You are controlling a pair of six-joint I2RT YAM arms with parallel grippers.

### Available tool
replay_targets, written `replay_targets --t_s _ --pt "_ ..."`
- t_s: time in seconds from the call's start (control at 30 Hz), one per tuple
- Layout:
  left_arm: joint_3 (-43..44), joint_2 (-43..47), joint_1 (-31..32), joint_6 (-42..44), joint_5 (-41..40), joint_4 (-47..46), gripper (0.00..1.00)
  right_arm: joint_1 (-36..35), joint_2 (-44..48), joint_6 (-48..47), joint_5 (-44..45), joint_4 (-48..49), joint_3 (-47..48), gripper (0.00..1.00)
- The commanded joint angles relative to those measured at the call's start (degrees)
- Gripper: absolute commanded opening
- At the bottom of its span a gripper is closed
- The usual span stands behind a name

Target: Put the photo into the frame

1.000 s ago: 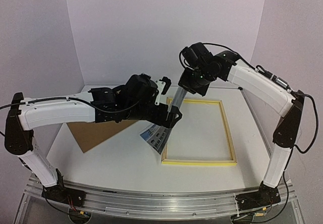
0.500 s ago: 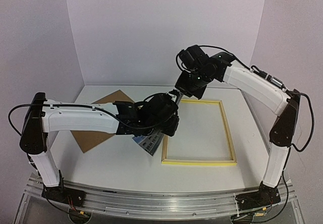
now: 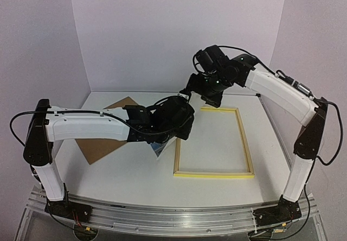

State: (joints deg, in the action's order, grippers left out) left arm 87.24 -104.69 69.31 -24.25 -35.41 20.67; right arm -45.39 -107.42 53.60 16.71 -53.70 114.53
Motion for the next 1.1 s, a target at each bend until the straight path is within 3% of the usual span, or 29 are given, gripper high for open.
replay_targets --t_s 0.0,0.07,0.27,0.43,0.67,1.07 --pt "6.84 0.59 -1.09 -0.66 -2.72 1.4 0.0 0.45 12.69 -7.1 8.46 -0.32 -3.78 0.91" --pt "8.14 1.21 -2.49 -1.37 0.15 2.28 0.0 1.64 17.2 -8.13 11.25 -0.38 -7.05 0.93" --pt "10.35 2.78 -8.7 -3.33 12.85 4.51 0.0 11.62 28.83 -9.12 5.86 -0.35 -18.46 0.95" --pt "16.84 0.78 -12.26 -4.85 25.28 7.35 0.0 14.41 34.81 -9.06 9.26 -0.84 -26.51 0.96" --pt "29.43 -4.84 -15.61 -8.19 39.62 10.71 0.0 19.5 35.45 -10.37 8.24 -1.86 -34.01 0.96" --pt "44.11 -17.23 -17.86 -16.72 59.81 1.22 0.0 27.43 39.57 -9.46 7.09 -1.93 -40.96 0.96"
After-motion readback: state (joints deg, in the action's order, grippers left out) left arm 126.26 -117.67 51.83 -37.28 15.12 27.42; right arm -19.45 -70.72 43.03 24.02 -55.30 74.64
